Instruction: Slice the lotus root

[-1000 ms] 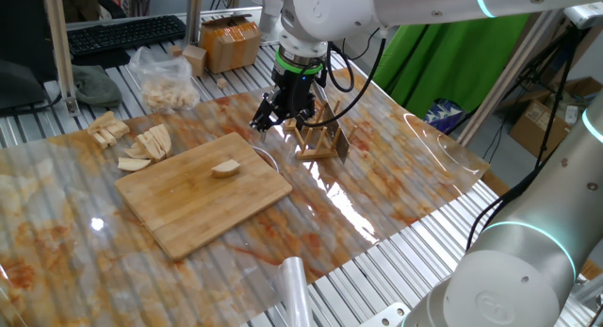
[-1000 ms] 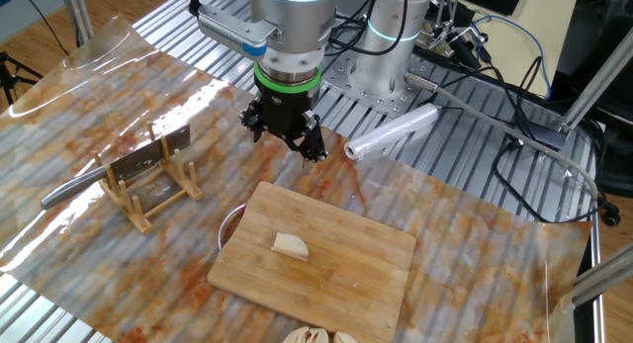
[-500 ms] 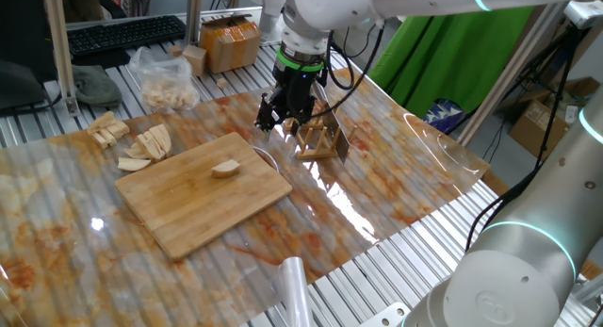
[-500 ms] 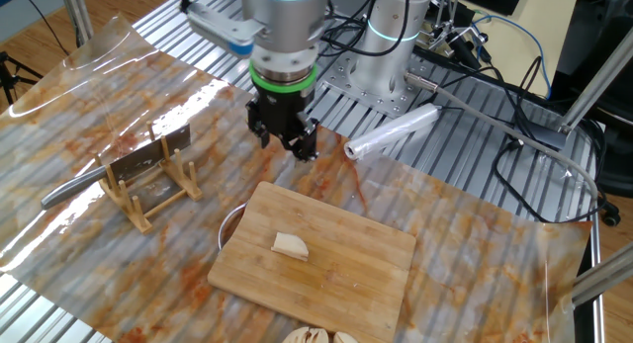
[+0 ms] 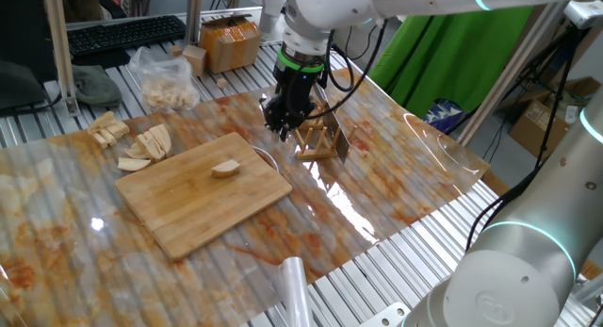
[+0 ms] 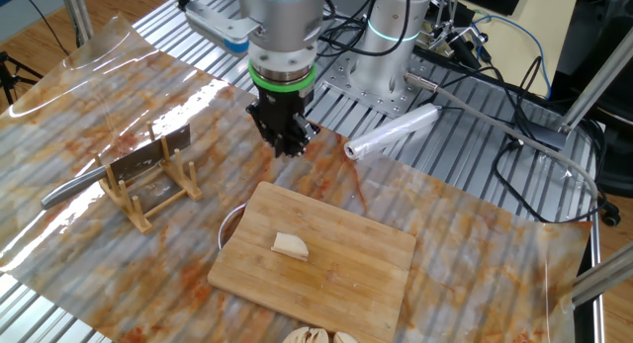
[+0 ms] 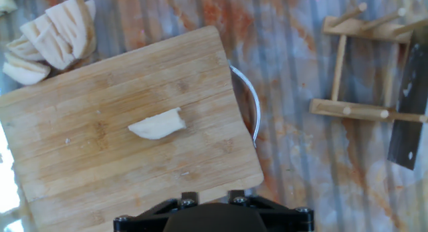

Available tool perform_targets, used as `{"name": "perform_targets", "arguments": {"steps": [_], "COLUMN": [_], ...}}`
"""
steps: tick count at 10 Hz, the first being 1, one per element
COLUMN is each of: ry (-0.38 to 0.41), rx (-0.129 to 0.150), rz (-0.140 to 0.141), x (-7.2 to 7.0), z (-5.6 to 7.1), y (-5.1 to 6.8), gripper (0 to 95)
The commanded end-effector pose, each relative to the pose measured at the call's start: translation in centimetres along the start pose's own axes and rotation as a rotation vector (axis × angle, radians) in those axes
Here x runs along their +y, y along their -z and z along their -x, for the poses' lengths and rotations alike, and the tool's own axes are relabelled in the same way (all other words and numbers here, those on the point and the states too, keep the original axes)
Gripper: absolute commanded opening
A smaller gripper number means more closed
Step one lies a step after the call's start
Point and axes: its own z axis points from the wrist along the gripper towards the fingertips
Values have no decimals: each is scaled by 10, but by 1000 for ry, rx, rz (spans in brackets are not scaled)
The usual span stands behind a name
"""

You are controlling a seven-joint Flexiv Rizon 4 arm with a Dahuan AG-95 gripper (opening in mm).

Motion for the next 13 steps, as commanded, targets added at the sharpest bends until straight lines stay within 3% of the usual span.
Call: {"name": "perform_targets", "arguments": {"steps": [1, 4, 6, 7, 8, 10, 11, 12, 13], "ry": [5, 6, 2, -4, -10, -14, -15, -15, -19], "rx": [10, 6, 3, 1, 0, -1, -1, 0, 3], "rz": [5, -23, -68, -68, -69, -73, -74, -78, -78], "x": [-6, -21, -38, -46, -52, -76, -80, -92, -100], "z": [11, 28, 46, 53, 58, 73, 75, 79, 82], "y": [-1, 0, 3, 4, 5, 7, 8, 9, 9], "gripper": [0, 0, 0, 0, 190, 190, 190, 380, 380]}}
